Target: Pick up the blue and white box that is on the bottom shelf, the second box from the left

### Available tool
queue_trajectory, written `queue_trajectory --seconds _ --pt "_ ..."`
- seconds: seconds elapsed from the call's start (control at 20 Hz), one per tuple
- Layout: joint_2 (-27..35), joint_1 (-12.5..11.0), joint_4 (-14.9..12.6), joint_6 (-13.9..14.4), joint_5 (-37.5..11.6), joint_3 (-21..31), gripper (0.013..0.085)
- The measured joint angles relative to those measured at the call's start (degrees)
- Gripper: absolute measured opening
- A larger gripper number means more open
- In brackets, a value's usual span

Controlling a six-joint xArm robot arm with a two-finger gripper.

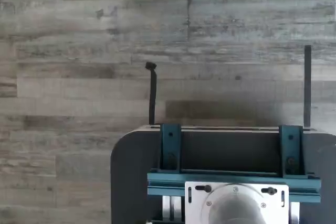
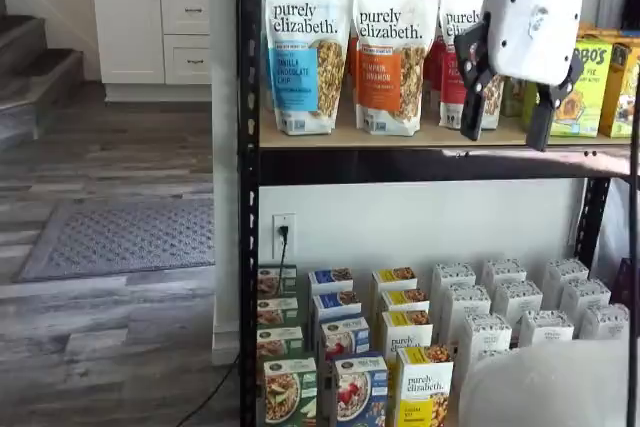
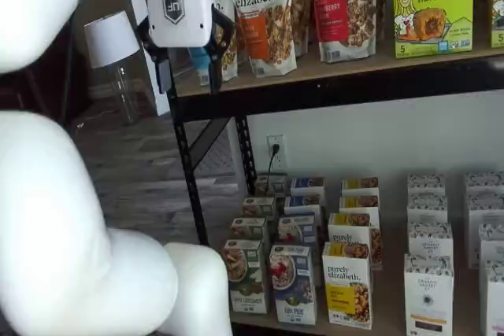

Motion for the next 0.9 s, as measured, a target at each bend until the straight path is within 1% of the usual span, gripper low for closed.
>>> queue_trajectory --seconds 0.4,0.7,0.9 --pt "-1.4 2.8 -0.1 2.2 -4.5 4.4 0.085" --pt "-2.9 4.9 -0.5 3.6 -9.2 8.9 0.085" --pt "-3.5 6.2 -1.3 4.4 -11.8 11.4 0.085"
